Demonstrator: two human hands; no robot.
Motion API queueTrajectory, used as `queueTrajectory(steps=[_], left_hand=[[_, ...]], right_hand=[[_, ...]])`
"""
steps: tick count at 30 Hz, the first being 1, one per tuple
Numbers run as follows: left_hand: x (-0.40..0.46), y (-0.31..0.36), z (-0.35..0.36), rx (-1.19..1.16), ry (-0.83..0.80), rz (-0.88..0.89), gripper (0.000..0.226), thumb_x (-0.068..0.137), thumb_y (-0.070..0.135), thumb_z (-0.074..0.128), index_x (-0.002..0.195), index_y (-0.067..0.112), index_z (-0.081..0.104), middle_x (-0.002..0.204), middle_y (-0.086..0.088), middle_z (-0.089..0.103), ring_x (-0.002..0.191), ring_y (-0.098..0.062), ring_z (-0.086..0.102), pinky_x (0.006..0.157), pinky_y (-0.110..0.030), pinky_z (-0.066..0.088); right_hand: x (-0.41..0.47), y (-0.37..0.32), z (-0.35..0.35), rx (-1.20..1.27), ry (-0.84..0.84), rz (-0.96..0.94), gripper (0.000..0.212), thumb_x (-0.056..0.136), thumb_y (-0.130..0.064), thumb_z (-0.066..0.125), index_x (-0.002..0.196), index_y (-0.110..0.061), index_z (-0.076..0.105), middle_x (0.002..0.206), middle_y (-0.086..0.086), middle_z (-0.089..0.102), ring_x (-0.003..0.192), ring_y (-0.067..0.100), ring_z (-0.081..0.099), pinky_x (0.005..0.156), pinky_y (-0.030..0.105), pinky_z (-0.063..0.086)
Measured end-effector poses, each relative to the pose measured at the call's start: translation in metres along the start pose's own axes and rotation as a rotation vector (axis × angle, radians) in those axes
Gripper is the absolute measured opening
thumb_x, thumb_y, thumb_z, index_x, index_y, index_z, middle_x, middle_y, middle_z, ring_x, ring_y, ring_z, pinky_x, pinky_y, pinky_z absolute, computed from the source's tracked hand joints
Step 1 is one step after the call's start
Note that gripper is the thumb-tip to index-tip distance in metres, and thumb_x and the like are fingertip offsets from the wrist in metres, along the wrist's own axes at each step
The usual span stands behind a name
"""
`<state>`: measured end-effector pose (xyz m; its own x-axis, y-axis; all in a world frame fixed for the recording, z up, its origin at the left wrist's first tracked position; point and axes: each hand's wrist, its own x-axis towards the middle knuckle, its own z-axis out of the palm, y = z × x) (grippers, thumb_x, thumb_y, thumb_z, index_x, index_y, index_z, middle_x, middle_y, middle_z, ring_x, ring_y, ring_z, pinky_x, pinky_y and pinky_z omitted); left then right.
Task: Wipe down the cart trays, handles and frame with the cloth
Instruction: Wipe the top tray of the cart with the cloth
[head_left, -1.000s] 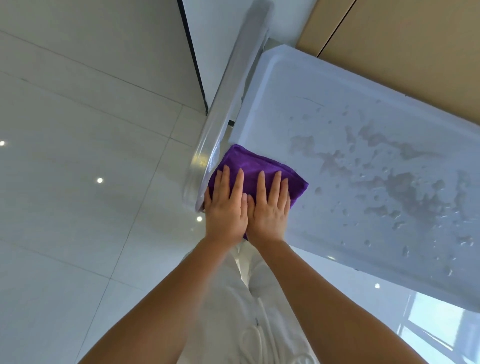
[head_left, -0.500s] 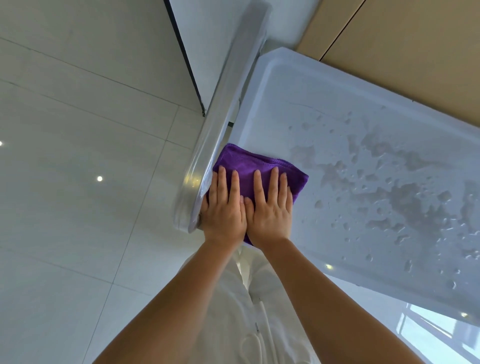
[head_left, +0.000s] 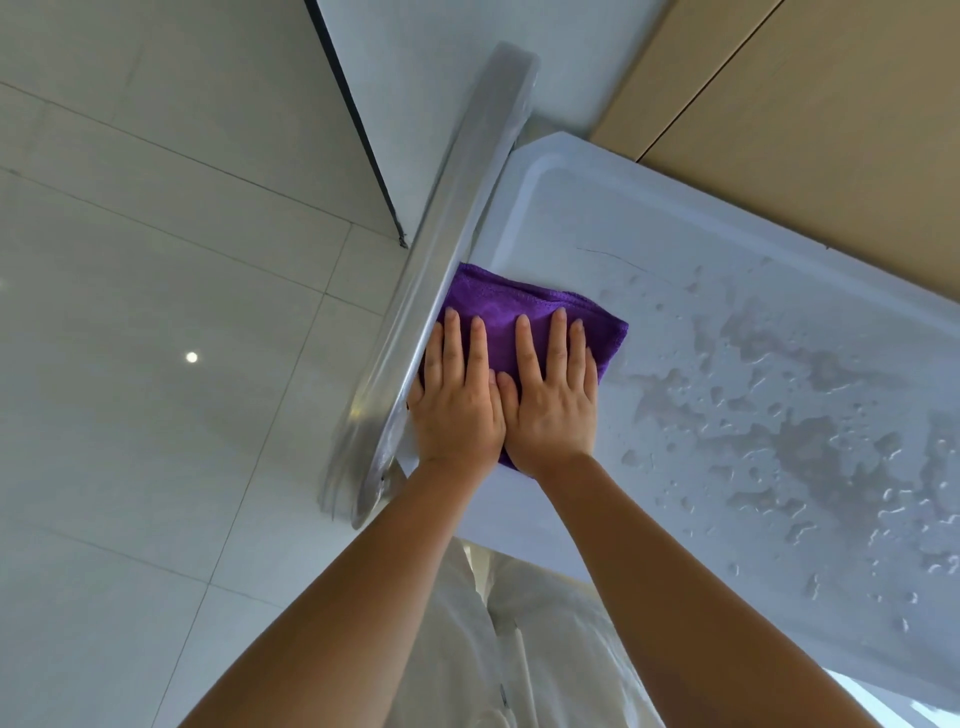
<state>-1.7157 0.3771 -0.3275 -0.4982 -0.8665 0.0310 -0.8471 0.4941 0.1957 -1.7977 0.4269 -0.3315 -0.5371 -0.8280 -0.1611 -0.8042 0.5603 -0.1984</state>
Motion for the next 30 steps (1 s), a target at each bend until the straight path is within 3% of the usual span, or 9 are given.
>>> queueTrajectory(steps=[3, 12, 30], left_hand=[[0.013, 0.006, 0.002, -0.035, 0.01, -0.016, 0.048, 0.092, 0.025, 0.033, 0.133, 0.007, 0.05, 0.137, -0.017, 0.049, 0.125, -0.031, 0.048, 0.101, -0.041, 0.038], [0.056, 0.021, 0.009, -0.059, 0.01, 0.011, 0.049, 0.093, 0.027, 0.03, 0.133, 0.007, 0.05, 0.137, -0.017, 0.05, 0.124, -0.032, 0.049, 0.098, -0.044, 0.041], [0.127, 0.045, 0.016, -0.11, -0.012, 0.06, 0.053, 0.091, 0.029, 0.027, 0.135, 0.009, 0.048, 0.14, -0.014, 0.047, 0.129, -0.032, 0.044, 0.1, -0.047, 0.038]], right_hand=[[0.015, 0.004, -0.004, 0.007, -0.01, 0.001, 0.057, 0.094, -0.043, 0.027, 0.146, -0.018, 0.03, 0.151, 0.02, 0.029, 0.138, 0.038, 0.029, 0.11, 0.045, 0.023], [0.055, 0.016, -0.02, -0.032, -0.105, 0.028, 0.063, 0.092, -0.05, 0.005, 0.15, -0.027, 0.004, 0.159, 0.01, 0.002, 0.146, 0.029, 0.0, 0.112, 0.034, -0.006], [0.122, 0.034, -0.031, -0.017, -0.049, 0.067, 0.07, 0.085, -0.053, -0.003, 0.151, -0.027, 0.002, 0.159, 0.01, -0.001, 0.146, 0.028, -0.003, 0.116, 0.038, -0.001]])
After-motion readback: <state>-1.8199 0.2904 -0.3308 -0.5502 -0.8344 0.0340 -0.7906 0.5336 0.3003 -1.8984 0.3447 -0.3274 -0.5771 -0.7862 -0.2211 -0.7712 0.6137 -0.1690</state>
